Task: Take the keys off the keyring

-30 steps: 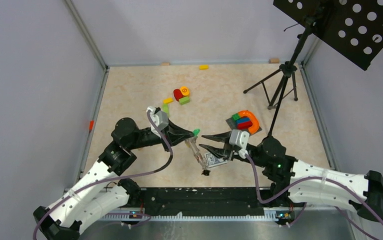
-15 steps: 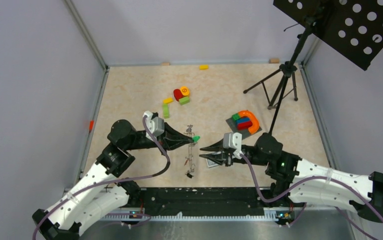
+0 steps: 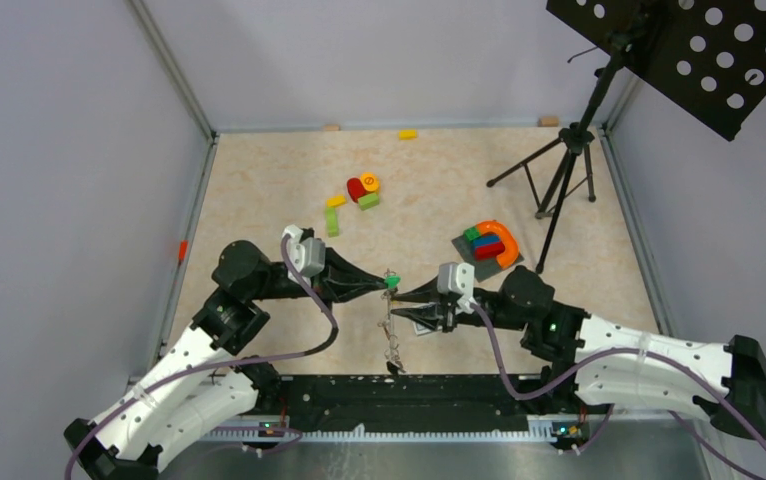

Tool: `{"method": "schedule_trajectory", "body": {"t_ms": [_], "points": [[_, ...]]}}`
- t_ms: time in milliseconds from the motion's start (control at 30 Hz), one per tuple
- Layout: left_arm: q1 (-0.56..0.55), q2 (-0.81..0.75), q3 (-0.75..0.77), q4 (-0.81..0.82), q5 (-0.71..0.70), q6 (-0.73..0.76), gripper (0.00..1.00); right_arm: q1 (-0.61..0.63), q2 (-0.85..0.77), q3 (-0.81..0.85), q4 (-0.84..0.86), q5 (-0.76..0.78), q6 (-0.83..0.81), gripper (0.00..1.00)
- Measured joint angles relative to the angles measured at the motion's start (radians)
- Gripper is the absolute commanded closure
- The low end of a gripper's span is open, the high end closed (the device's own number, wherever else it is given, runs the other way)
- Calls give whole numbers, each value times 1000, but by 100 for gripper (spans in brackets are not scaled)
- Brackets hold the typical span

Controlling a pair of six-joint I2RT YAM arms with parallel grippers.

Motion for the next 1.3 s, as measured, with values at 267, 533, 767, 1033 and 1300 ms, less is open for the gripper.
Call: {"method": "schedule_trajectory", "body": {"t_ms": [267, 533, 767, 1033, 1300], "points": [[0, 0, 0, 20, 32, -12, 100, 0, 24, -4, 51, -1, 7, 70], [0, 0, 0, 30, 60, -22, 100, 0, 32, -5, 67, -2, 14, 70], [0, 0, 0, 37, 67, -33, 100, 0, 33, -36, 102, -20, 23, 70], [0, 0, -8, 64, 67, -45, 100, 0, 37, -50, 112, -29, 30, 71], [0, 0, -11, 81, 67, -46, 100, 0, 37, -51, 117, -31, 30, 67]]}}
